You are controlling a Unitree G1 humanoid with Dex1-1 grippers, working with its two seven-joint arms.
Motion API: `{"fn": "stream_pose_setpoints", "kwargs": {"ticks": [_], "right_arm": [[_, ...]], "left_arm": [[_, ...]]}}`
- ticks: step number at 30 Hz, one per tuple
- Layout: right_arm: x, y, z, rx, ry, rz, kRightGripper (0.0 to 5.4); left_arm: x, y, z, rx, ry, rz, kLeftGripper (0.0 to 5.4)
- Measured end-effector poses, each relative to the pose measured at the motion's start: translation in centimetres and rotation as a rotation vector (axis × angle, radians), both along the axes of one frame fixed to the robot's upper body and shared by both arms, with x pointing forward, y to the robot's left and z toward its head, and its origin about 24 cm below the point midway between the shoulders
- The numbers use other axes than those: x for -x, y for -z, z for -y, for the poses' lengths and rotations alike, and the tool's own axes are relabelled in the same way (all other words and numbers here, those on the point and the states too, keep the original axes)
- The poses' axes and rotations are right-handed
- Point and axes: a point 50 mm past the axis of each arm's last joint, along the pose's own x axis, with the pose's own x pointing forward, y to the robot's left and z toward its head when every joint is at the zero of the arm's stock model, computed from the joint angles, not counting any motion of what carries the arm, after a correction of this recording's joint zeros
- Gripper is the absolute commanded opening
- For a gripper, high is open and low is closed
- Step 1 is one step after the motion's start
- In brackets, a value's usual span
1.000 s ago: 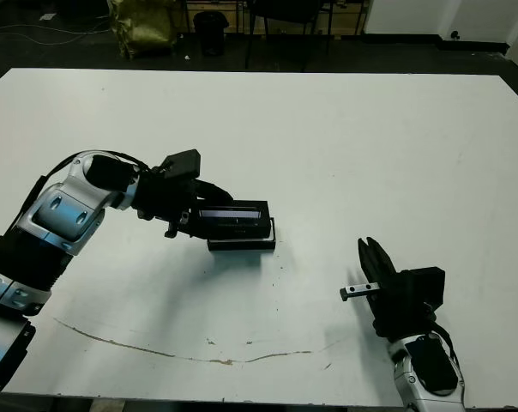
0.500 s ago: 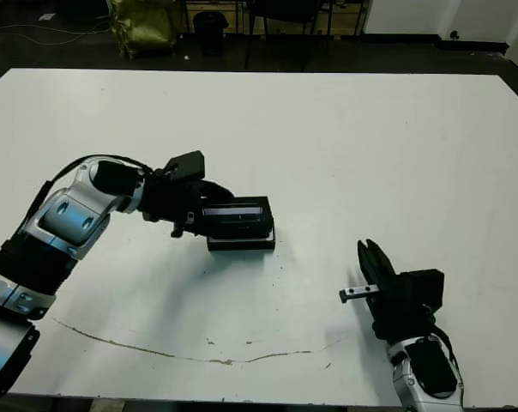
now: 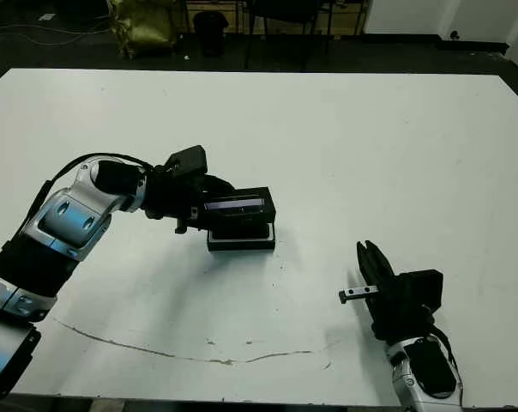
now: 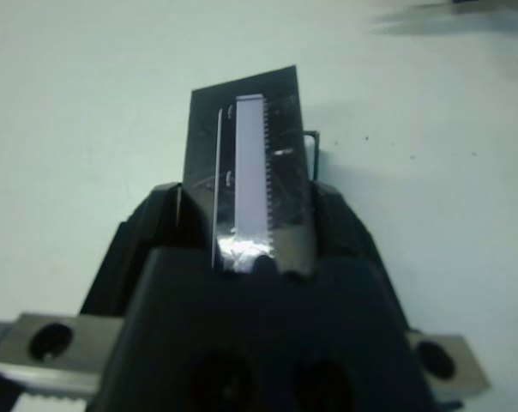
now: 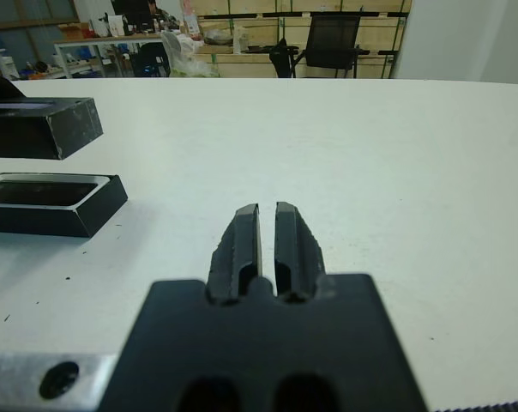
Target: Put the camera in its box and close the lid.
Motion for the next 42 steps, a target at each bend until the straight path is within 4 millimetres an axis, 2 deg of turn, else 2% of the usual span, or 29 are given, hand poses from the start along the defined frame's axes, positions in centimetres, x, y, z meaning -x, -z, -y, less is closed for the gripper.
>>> {"fn": "stream_pose_setpoints", "kwargs": {"ticks": [23,42], "right_arm": [[0.1,0.1,-0.1,-0.011,-0.001,0.003,0.00],[0.0,0.0,-0.1,-0.009,0.000,0.005,0.00]], "left_arm": [[-0.3,2.1,0.5,-0.002,0.025,-0.025,2.37],[-0.8,2.3,0.7,-0.016,0.045,-0.017,2.37]]}}
